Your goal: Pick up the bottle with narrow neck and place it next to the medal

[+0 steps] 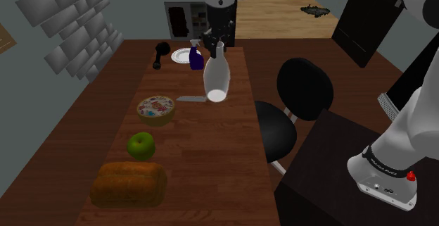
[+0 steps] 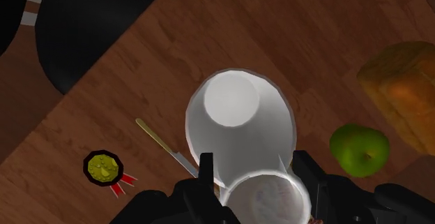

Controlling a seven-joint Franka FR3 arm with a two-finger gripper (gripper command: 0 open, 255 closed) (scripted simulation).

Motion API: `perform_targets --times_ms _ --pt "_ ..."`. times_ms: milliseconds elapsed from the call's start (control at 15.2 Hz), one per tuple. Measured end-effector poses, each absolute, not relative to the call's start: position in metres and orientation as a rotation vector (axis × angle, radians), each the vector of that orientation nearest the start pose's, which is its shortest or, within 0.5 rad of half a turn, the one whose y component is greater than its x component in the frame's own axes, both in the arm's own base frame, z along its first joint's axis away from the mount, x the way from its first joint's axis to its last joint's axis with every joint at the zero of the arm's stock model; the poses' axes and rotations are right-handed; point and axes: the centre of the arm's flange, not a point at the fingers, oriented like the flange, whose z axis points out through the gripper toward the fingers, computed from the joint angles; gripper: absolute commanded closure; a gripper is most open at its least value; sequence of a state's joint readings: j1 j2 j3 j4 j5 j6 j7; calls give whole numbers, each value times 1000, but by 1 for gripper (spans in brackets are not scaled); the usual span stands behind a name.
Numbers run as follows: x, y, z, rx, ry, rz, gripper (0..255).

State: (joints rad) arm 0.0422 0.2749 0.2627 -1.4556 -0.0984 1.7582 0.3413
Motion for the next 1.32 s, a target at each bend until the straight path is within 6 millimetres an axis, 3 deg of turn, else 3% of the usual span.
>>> perform_targets --times_ms 1320 --pt "683 -75 436 -3153 48 -69 255"
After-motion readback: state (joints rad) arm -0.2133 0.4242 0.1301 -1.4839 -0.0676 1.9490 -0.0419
